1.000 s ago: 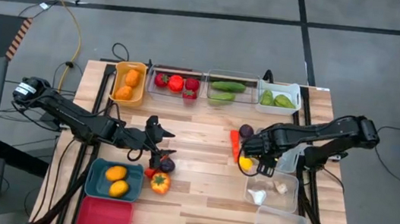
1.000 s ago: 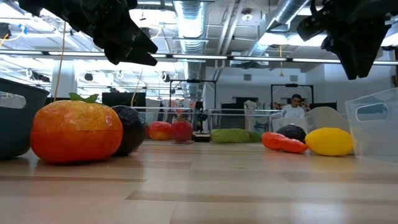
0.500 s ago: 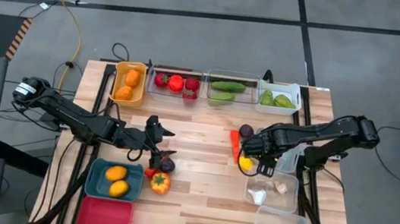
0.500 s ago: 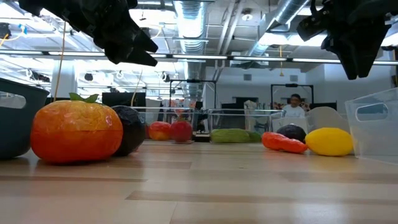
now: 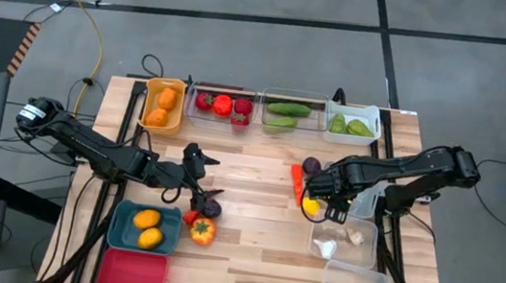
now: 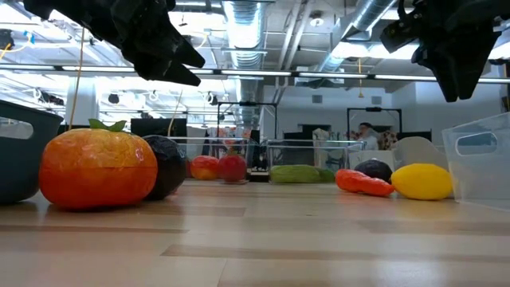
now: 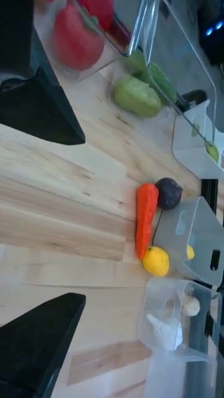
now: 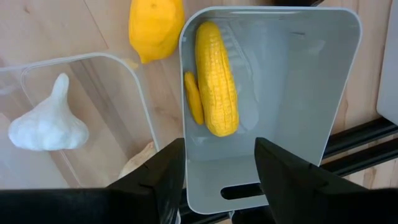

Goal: Sort produce into baskets
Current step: Put the orange tomato into the left transparent bin

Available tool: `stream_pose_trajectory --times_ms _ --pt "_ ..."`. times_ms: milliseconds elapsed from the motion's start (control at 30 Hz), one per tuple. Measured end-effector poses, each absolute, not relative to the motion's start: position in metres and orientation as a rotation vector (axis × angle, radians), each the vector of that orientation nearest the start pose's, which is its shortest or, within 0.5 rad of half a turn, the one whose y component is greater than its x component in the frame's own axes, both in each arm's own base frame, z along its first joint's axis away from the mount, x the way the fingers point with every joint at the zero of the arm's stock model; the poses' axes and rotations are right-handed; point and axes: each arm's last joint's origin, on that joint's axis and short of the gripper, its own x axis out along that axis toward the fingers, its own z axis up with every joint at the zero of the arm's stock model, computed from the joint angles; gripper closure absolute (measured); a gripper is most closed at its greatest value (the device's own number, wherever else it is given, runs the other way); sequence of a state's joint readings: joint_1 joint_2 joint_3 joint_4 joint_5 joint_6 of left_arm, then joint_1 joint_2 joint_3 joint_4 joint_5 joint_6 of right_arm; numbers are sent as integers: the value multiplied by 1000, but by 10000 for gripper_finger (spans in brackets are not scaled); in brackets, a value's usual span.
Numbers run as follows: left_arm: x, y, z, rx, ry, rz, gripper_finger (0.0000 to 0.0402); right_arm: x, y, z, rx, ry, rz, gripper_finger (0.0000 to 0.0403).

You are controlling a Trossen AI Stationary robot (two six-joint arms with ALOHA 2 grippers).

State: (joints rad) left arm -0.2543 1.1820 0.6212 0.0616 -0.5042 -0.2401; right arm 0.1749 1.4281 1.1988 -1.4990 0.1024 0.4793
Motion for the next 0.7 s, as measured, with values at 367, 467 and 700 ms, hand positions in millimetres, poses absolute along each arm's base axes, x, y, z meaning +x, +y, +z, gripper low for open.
stream_pose_trajectory --times_ms 367,467,700 --pt "247 -55 258 -35 421 101 2 217 35 272 118 1670 -354 183" --pt "247 -58 271 -33 502 31 2 217 35 272 119 1667 -353 183" --pt "237 -70 294 -91 647 12 2 219 36 272 126 1645 -348 183"
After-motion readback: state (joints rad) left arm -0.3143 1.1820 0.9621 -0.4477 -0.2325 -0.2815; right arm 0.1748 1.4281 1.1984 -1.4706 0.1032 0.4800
